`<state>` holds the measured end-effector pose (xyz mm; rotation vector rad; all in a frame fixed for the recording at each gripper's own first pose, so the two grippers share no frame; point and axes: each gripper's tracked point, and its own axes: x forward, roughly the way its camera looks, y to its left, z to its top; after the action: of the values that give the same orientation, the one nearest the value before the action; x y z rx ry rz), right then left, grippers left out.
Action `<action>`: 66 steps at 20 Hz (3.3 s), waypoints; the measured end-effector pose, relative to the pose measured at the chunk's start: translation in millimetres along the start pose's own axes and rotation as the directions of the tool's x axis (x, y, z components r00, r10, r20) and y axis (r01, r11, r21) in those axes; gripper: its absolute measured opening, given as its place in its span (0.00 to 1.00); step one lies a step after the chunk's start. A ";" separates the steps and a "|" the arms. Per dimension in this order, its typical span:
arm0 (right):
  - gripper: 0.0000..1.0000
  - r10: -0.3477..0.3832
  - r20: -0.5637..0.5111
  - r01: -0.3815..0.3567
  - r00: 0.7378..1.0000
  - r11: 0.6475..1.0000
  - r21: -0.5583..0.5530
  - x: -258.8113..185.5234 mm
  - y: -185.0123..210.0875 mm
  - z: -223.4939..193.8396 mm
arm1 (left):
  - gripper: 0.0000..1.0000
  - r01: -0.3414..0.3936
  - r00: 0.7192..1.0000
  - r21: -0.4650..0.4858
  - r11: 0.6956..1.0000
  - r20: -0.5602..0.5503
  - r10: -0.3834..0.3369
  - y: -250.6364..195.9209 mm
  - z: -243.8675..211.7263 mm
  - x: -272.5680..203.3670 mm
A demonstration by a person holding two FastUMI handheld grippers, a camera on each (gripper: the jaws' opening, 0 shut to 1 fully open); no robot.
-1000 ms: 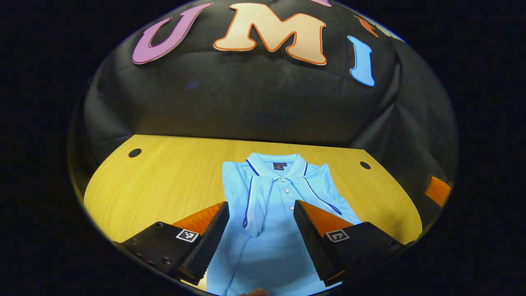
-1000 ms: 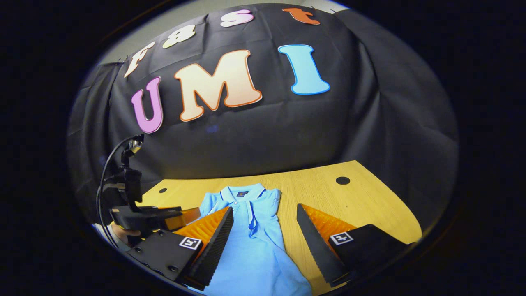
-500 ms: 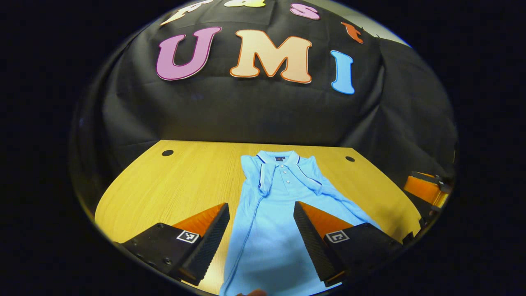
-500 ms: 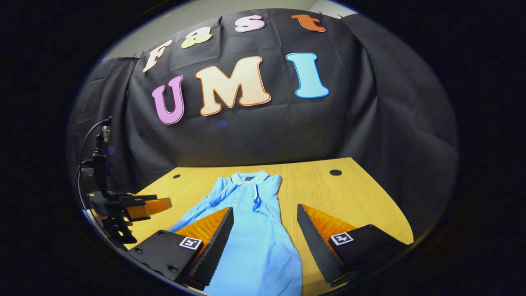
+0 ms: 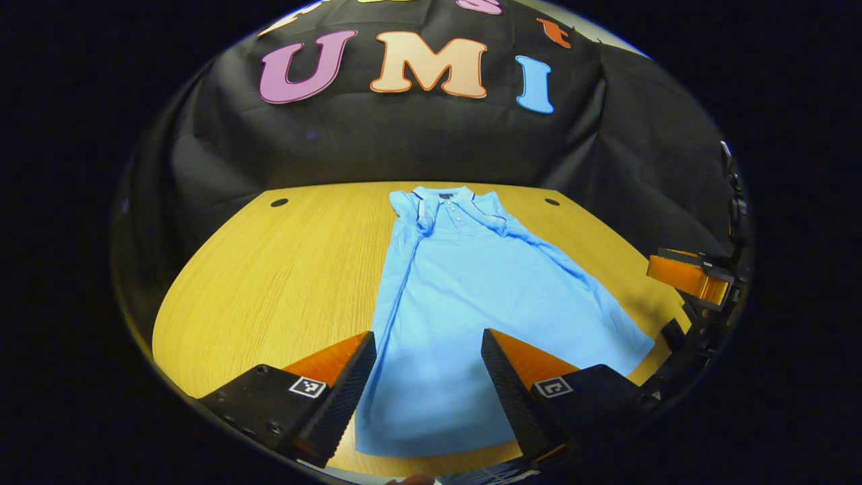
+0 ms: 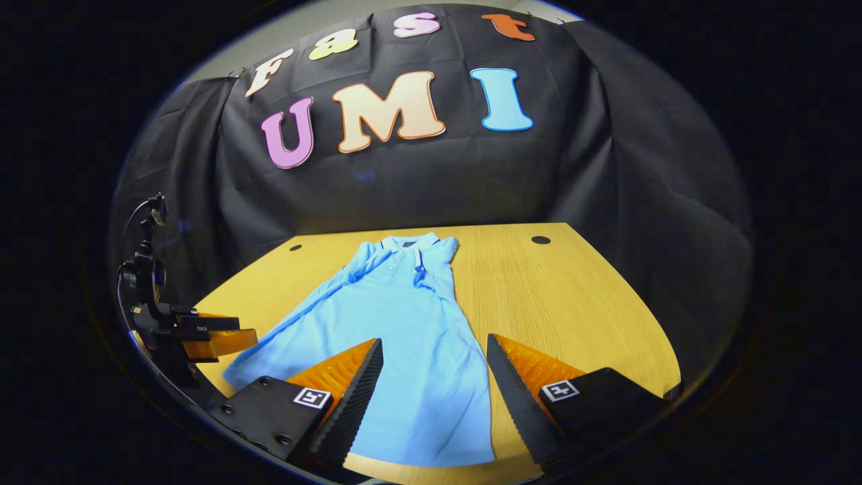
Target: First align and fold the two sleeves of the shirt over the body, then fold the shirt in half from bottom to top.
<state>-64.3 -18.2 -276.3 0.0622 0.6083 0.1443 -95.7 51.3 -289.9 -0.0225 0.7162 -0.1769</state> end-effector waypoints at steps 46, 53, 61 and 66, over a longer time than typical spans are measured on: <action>0.02 0.083 -0.186 -0.069 0.979 0.994 0.080 -6.8 41.4 -70.4 | 0.01 -0.036 0.995 -0.197 0.980 -0.095 0.018 -26.4 -38.9 2.5; 0.02 0.075 -0.107 -0.061 0.992 0.990 0.124 33.6 41.7 -4.4 | 0.00 -0.018 0.999 -0.190 0.982 -0.044 0.010 -7.0 21.5 26.2; 0.02 0.059 -0.016 -0.056 0.998 0.987 0.149 93.2 42.2 69.0 | 0.00 0.004 1.000 -0.193 0.981 0.025 0.001 20.8 105.0 69.2; 0.02 0.043 0.017 -0.045 0.999 0.988 0.146 136.5 37.4 100.5 | 0.00 0.032 0.998 -0.175 0.984 0.063 -0.021 31.8 152.6 107.5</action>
<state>99.7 38.0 -267.3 0.2191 0.6032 0.1418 88.7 58.4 -247.3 -0.2057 0.6691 -0.1374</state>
